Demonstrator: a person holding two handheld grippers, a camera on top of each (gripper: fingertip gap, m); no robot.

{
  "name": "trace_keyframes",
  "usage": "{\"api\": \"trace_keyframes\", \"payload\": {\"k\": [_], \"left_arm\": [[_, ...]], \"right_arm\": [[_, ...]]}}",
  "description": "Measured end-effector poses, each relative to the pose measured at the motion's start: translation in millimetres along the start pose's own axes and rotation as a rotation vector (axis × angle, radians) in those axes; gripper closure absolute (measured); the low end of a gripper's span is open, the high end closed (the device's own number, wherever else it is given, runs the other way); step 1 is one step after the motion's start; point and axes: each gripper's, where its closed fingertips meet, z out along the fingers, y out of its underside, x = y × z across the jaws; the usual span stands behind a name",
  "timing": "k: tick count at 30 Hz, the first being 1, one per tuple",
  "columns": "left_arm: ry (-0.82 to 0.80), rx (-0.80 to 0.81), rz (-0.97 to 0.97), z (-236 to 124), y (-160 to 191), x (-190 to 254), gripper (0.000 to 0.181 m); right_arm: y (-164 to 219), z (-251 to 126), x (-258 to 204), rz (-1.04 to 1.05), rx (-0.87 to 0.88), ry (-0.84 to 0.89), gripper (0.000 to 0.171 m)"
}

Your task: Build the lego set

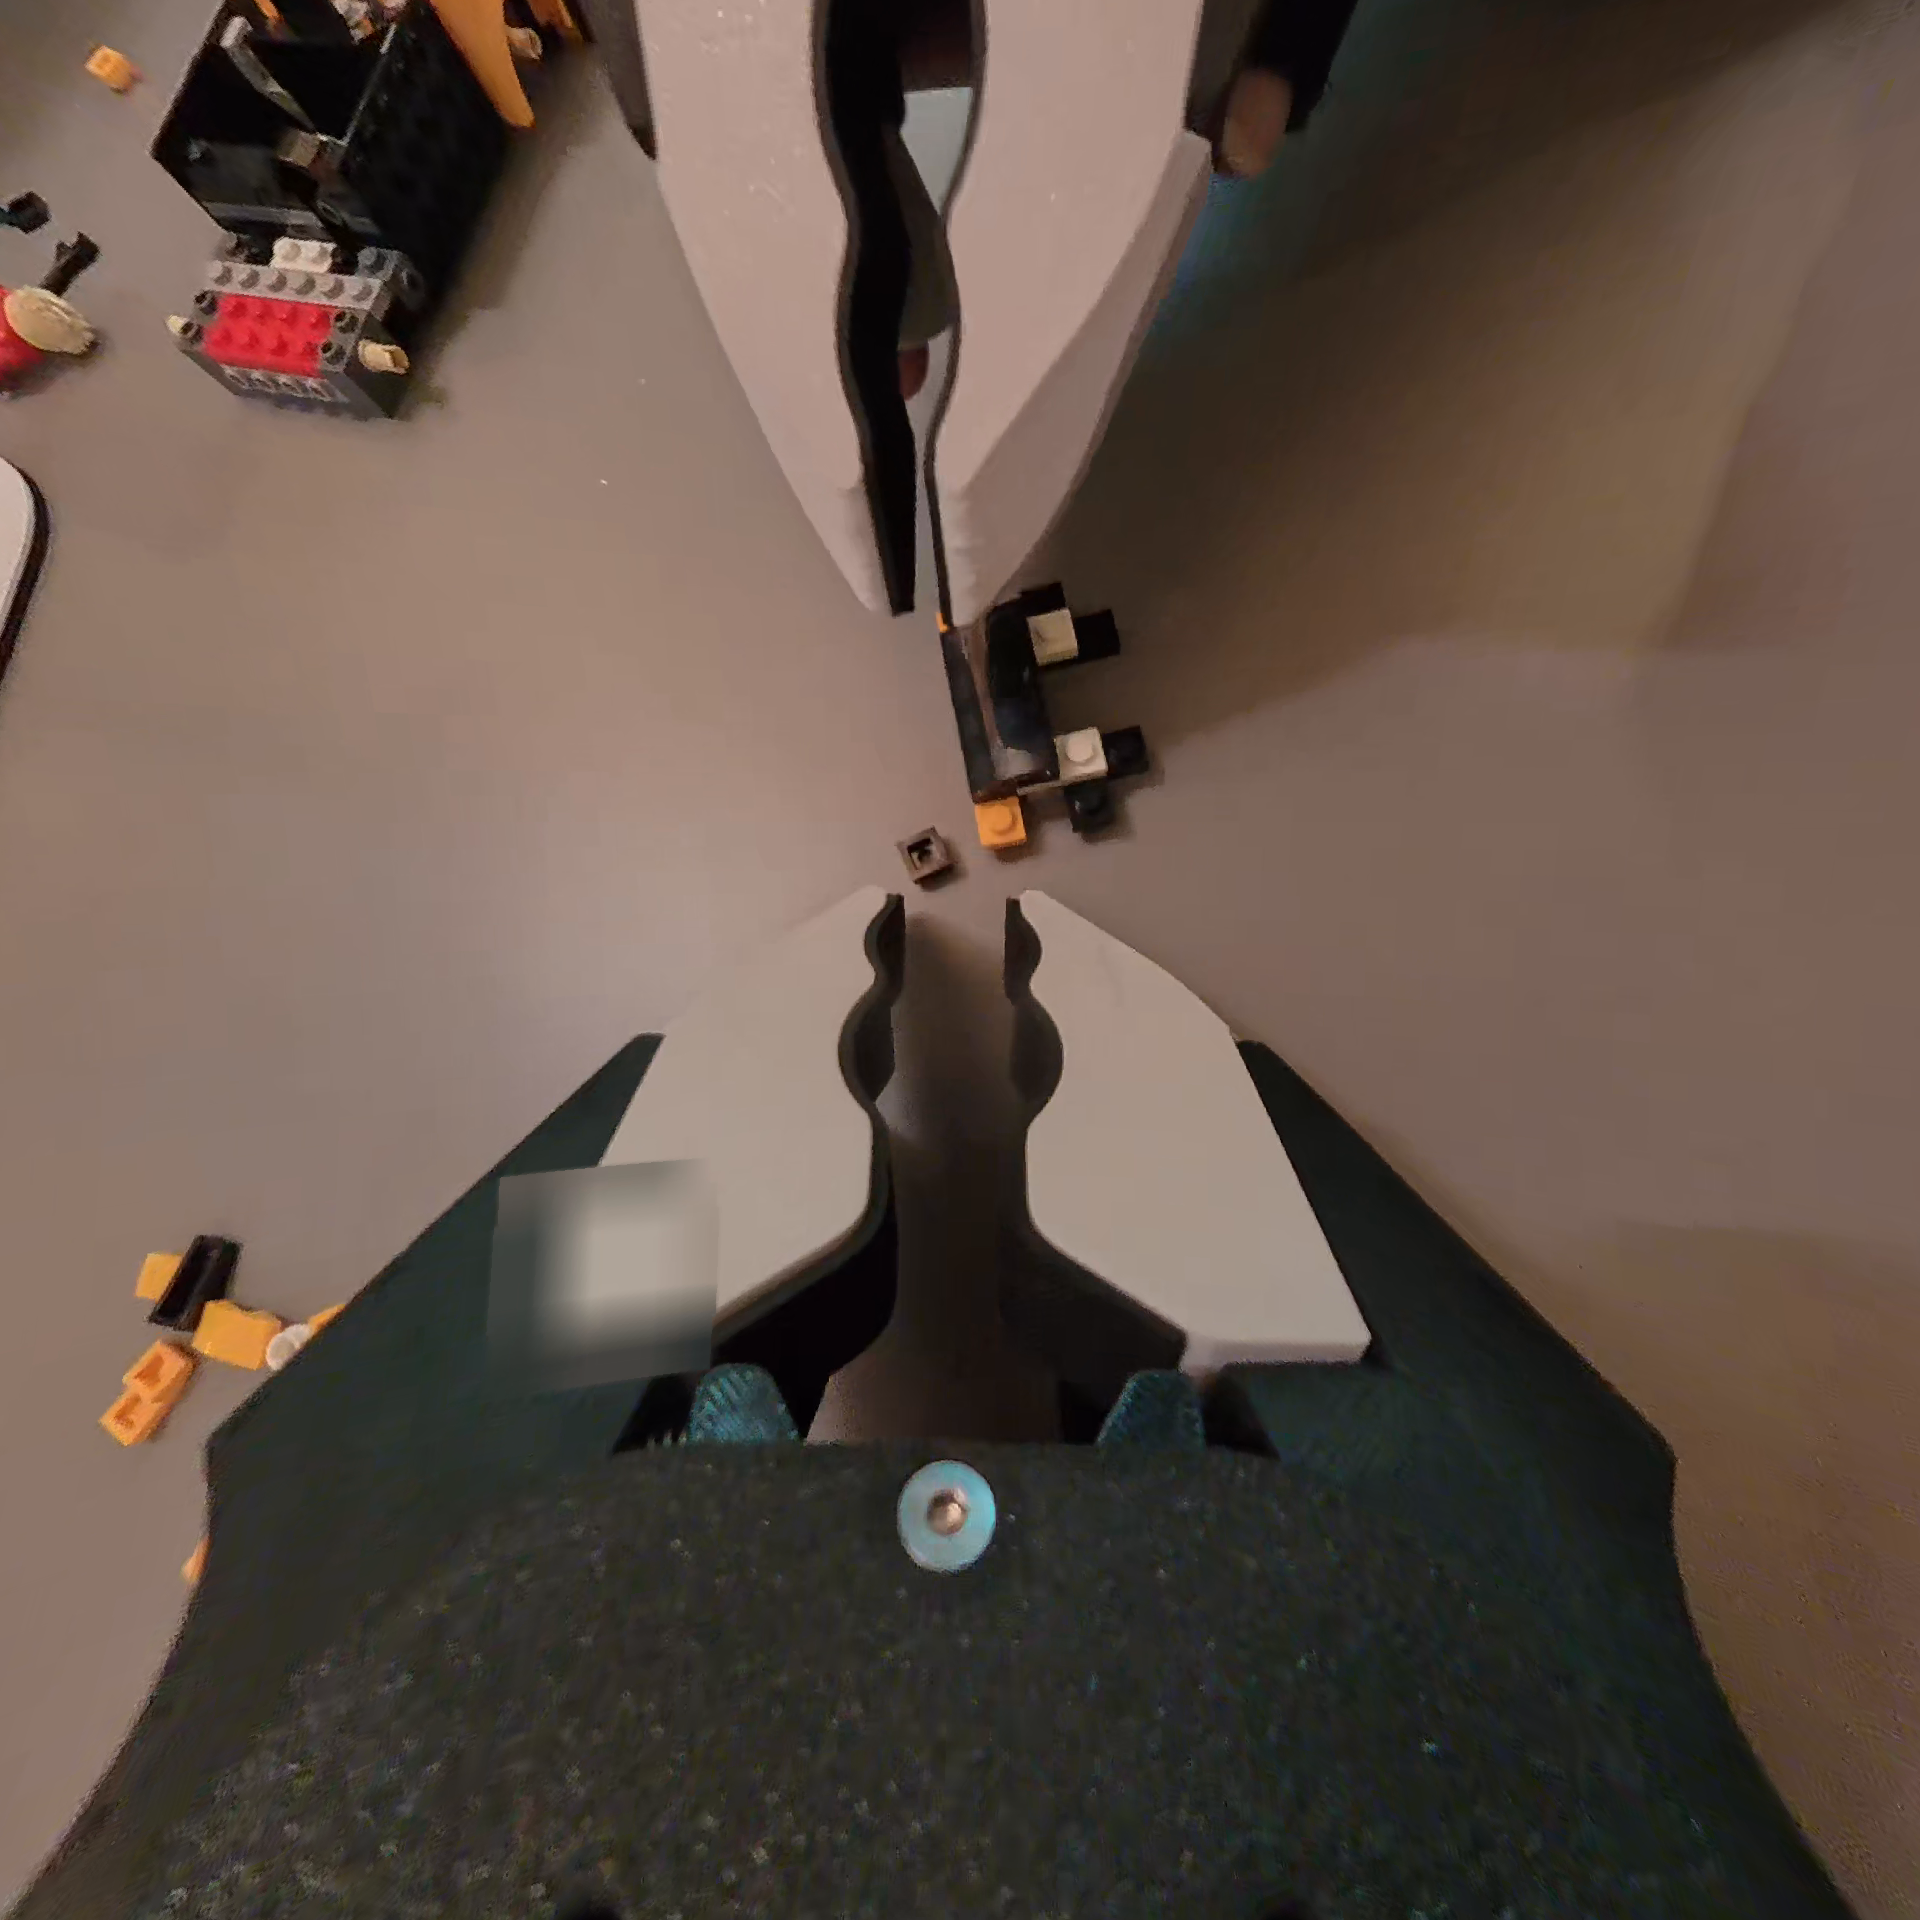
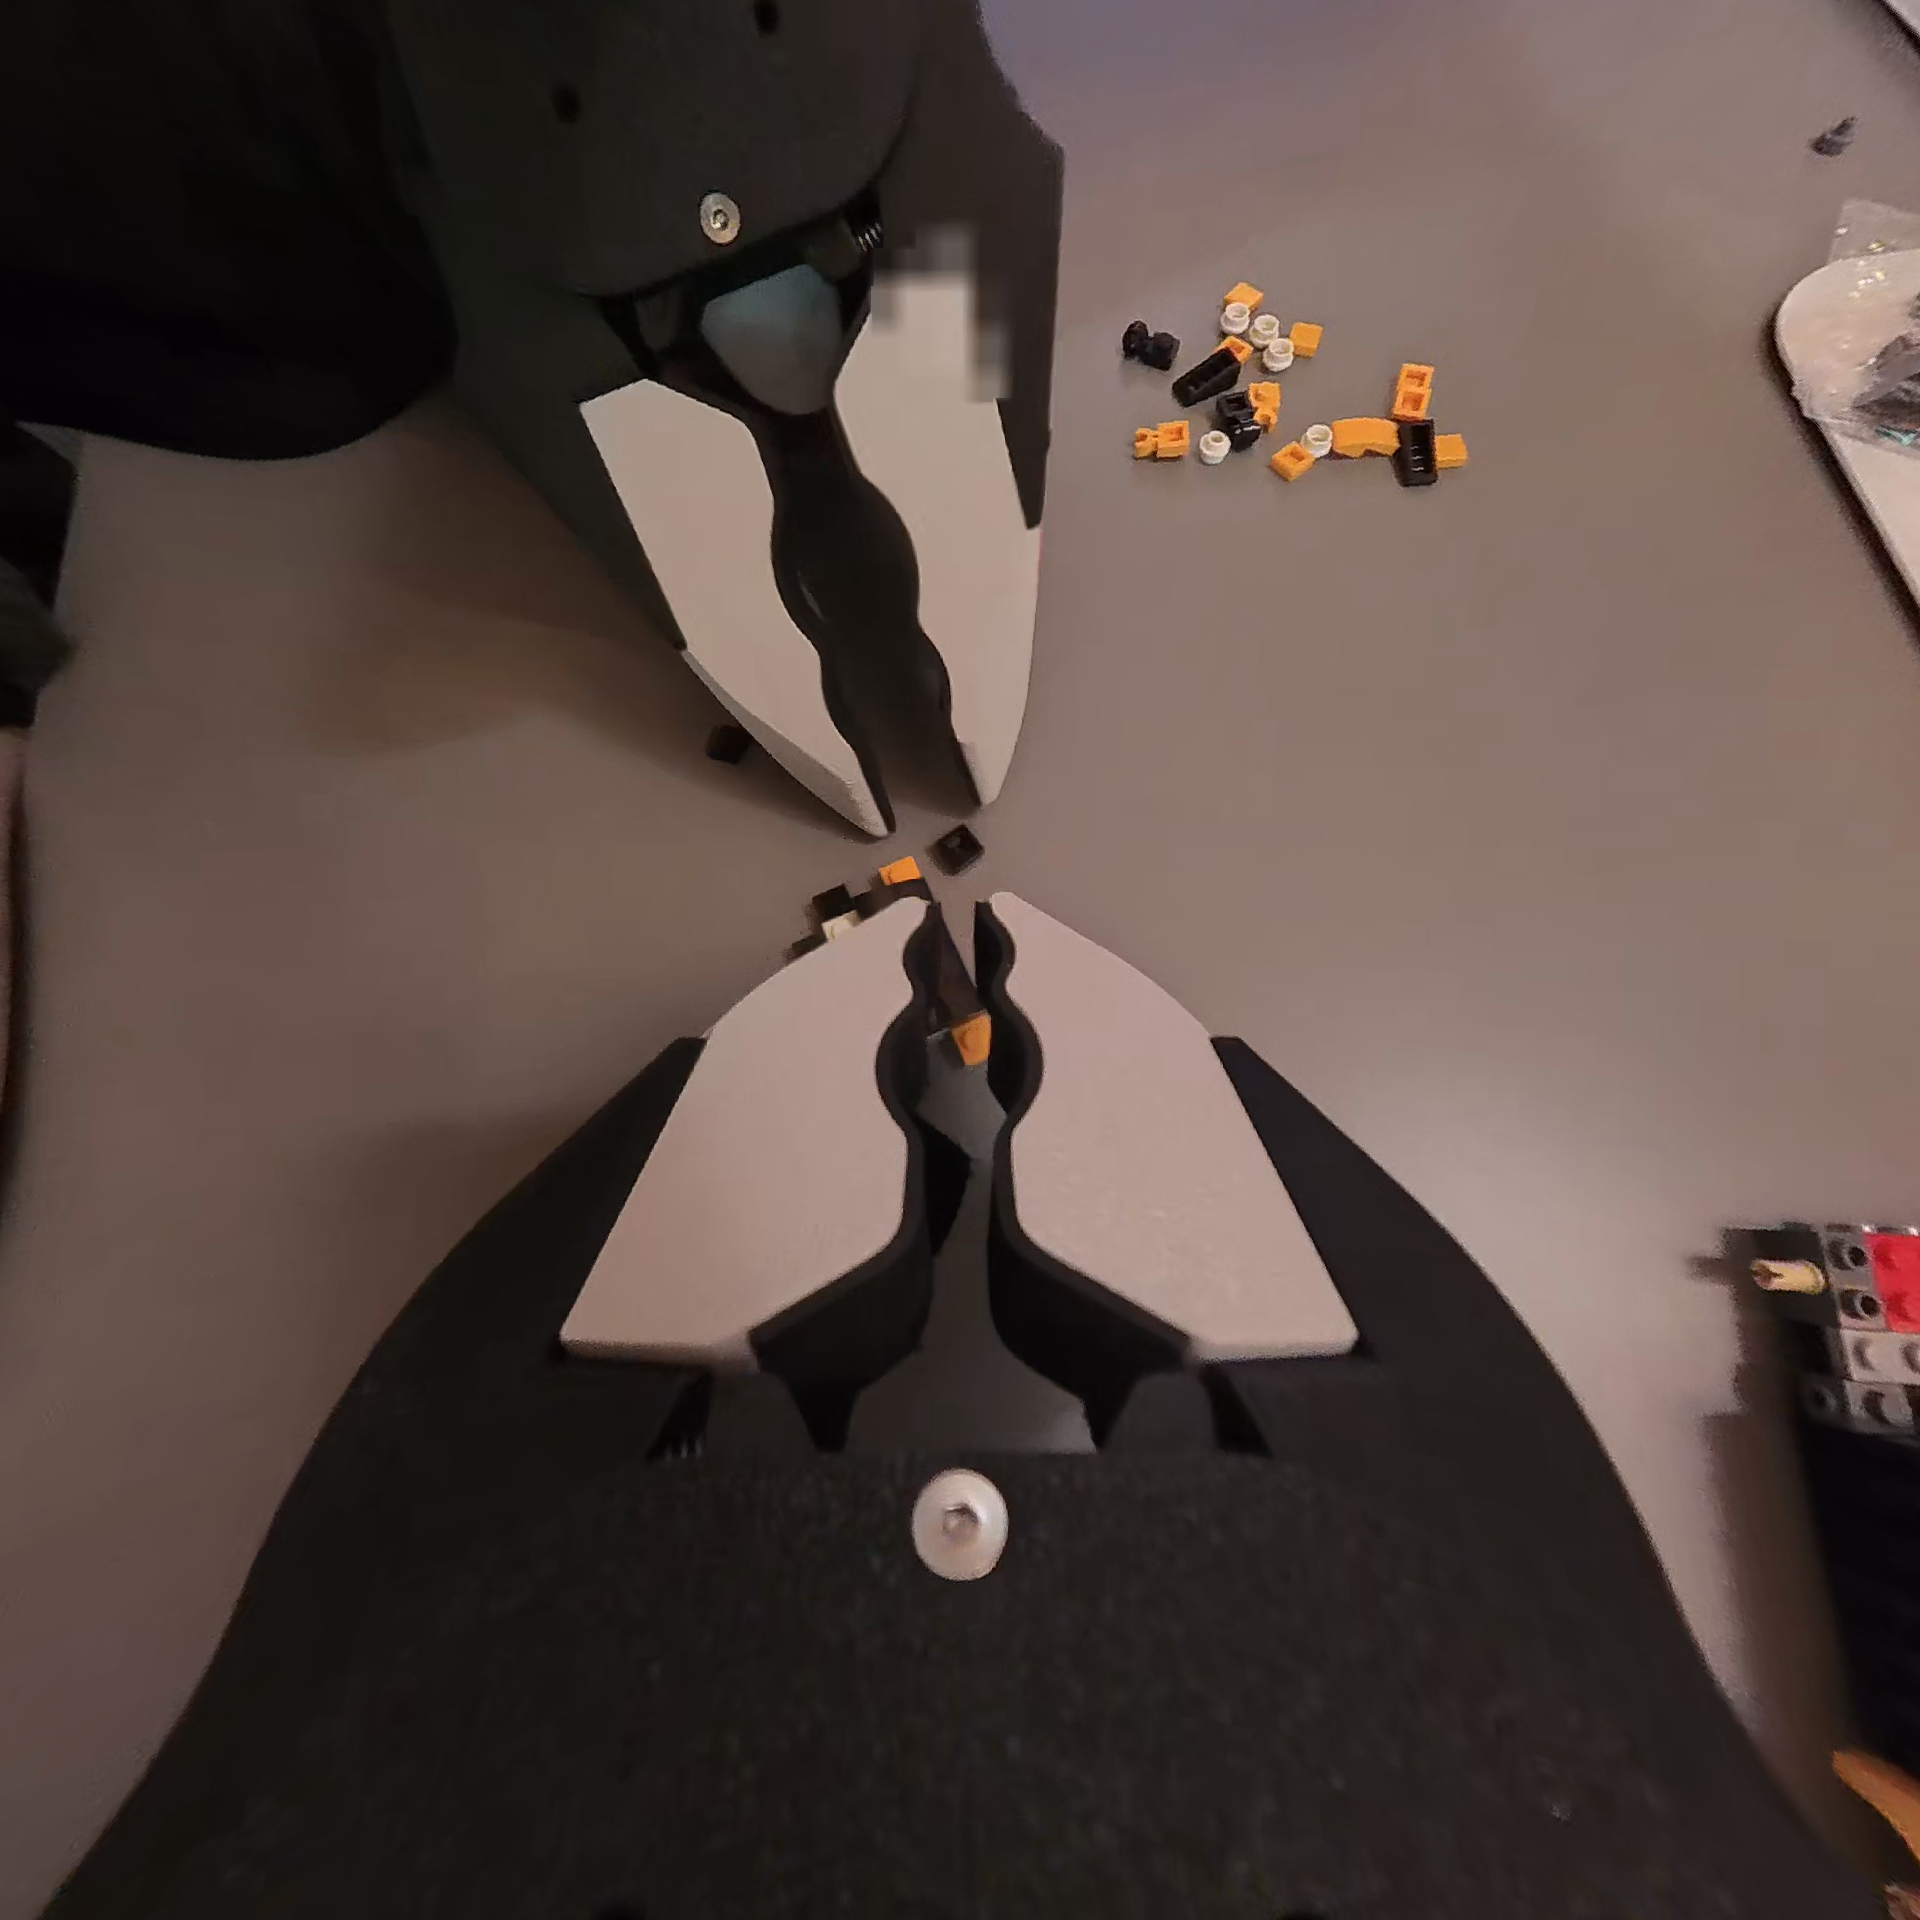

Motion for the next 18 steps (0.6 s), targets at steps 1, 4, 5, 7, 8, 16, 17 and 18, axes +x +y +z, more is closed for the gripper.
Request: {"api": "trace_keyframes", "payload": {"k": [1,4,5,7,8,16,17,18], "left_arm": [[0.004,0.000,-0.007,1,-1,-2,0.163],[0.036,0.002,-0.027,5,-4,-4,0.163],[0.052,0.004,-0.041,6,-4,-4,0.164],[0.075,0.009,-0.062,7,-5,-3,0.167],[0.073,0.010,-0.069,8,-5,-3,0.168],[0.230,0.213,-0.348,-13,-31,-1,0.174],[0.289,0.297,-0.439,-23,-43,-2,0.174],[0.350,0.383,-0.538,-33,-54,-4,0.174]], "right_arm": [[0,1,0,0.000,-0.003,0.003,0.165],[-1,1,0,-0.001,-0.002,0.000,0.165],[-1,1,0,-0.002,-0.001,-0.001,0.165],[-1,0,-1,-0.003,0.001,-0.004,0.165],[-1,0,-1,-0.005,0.002,-0.003,0.165],[-21,-9,-11,-0.221,0.124,0.049,0.162],[-28,-12,-12,-0.270,0.162,0.083,0.160],[-37,-17,-12,-0.328,0.210,0.132,0.159]]}}
